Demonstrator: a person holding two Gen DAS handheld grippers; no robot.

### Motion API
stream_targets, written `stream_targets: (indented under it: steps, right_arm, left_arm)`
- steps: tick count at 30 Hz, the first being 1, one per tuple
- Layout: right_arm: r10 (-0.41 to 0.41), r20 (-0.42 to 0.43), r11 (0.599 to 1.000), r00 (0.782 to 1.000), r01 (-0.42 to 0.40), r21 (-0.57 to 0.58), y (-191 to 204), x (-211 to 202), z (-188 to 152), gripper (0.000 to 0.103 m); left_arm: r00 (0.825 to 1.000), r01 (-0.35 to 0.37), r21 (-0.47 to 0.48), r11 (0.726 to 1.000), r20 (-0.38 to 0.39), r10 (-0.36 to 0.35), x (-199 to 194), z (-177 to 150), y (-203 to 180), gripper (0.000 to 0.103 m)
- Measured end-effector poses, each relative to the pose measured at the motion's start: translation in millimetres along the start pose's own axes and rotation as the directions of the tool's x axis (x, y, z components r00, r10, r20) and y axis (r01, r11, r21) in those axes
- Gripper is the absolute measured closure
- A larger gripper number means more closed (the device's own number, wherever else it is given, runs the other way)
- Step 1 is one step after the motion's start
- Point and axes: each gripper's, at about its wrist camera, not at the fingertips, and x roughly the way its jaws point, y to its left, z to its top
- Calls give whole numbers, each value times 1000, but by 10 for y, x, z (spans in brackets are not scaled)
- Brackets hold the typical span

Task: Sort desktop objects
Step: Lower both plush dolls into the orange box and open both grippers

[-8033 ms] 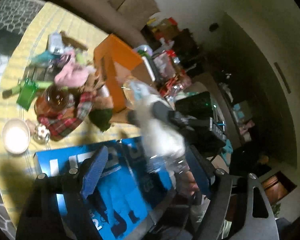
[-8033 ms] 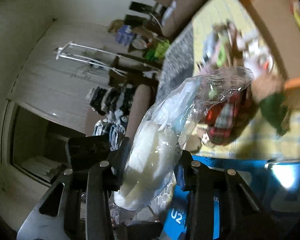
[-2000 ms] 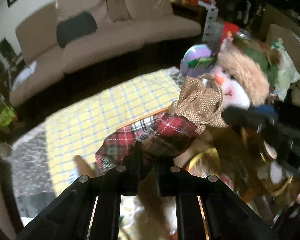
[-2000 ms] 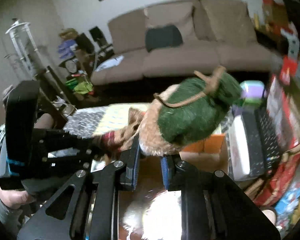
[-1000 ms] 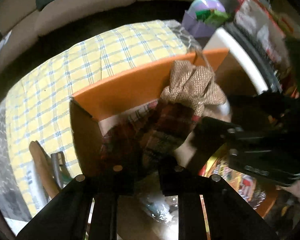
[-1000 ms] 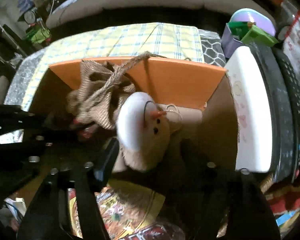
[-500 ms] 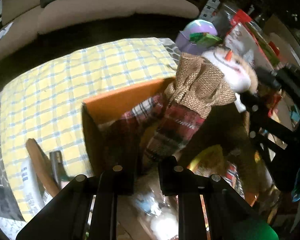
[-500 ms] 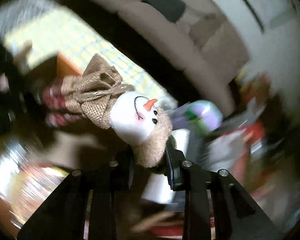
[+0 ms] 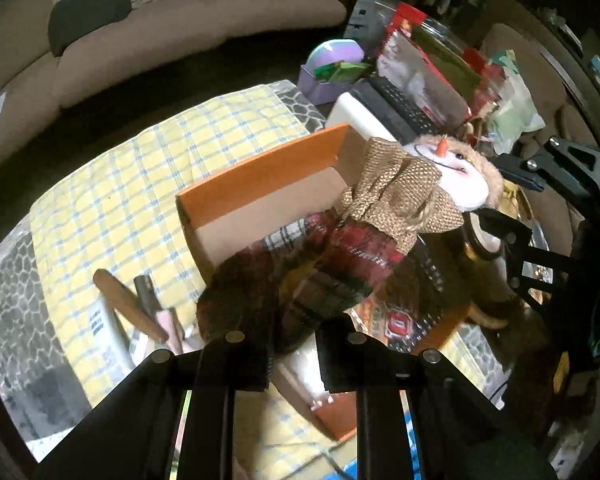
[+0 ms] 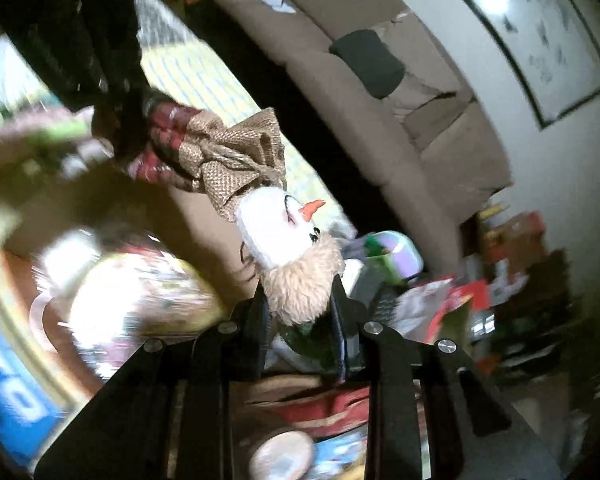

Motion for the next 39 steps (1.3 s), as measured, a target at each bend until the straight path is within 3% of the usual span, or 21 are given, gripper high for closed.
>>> stream_targets:
  steps: [5, 8, 10, 12, 13, 14, 15, 18, 20, 22, 23, 25, 28, 30, 33, 34, 35, 39]
  right_arm:
    - [-21, -38, 1000, 999, 22, 22, -76, 331, 48, 79]
    - [-110, -72, 991, 991, 104, -79, 66, 761, 124, 79]
    - [-164, -73, 972, 984, 149, -180, 207, 1008, 93, 79]
    - [-228, -38, 917, 973, 201, -344, 415, 1207, 12, 79]
    - [-249, -26, 889, 968, 217, -403, 499, 1280, -19, 79]
    - [-276, -17, 853, 961, 236, -465, 578, 1364, -75, 79]
    - [-303, -8, 810, 953, 253, -528, 645, 1469, -145, 79]
    - [-334, 12, 757, 943, 275, -592, 705, 1626, -248, 75]
    - [-281, 2, 801, 960, 236, -551, 650, 1575, -260, 71]
    - [-179, -12, 879, 984, 155, -451, 514, 1411, -258, 62]
    - [-148, -11, 904, 989, 131, -408, 448, 1338, -266, 54]
    - [-50, 4, 953, 999, 49, -299, 250, 1114, -304, 50]
    - [69, 26, 992, 997, -66, -112, -103, 856, -355, 50]
    - [146, 20, 988, 989, -147, 51, -389, 809, -373, 50]
    - [290, 47, 916, 956, -291, 275, -723, 906, -344, 55]
    - [299, 55, 903, 953, -301, 306, -744, 936, -301, 65]
    - [302, 63, 890, 951, -305, 338, -795, 990, -261, 67]
    - [311, 67, 856, 948, -309, 415, -828, 1265, -98, 72]
  left_arm:
    - [999, -47, -85, 995, -23, 45, 377, 217, 176, 87]
    - [991, -116, -88, 989, -78, 109, 807, 344, 248, 87]
    - [986, -125, -92, 988, -118, 114, 1047, 386, 315, 87]
    - [982, -132, -85, 988, -147, 119, 1185, 384, 377, 83]
    - [978, -137, -79, 987, -166, 122, 1241, 372, 412, 77]
    - [976, -137, -81, 987, -181, 121, 1278, 354, 451, 58]
    - [975, -135, -92, 987, -188, 116, 1295, 338, 474, 51]
    - [986, -76, -130, 989, -157, 55, 1219, 306, 477, 46]
    - [992, -56, -154, 986, -117, 38, 1106, 299, 441, 44]
    - [997, -25, -177, 984, -81, 11, 977, 299, 396, 44]
    - [998, -11, -185, 983, -57, 0, 905, 296, 369, 40]
    - [1000, -13, -180, 984, -20, 9, 779, 278, 311, 28]
    - [1000, 0, -166, 986, -22, -4, 711, 222, 235, 27]
    - [998, 17, -150, 989, -55, -26, 744, 162, 185, 28]
    - [992, -3, -131, 991, -123, -14, 897, 51, 140, 39]
    - [990, -20, -139, 990, -142, 0, 967, 16, 165, 49]
    - [987, -40, -148, 988, -157, 17, 1034, 11, 186, 52]
    - [981, -91, -174, 981, -187, 58, 1251, 22, 300, 52]
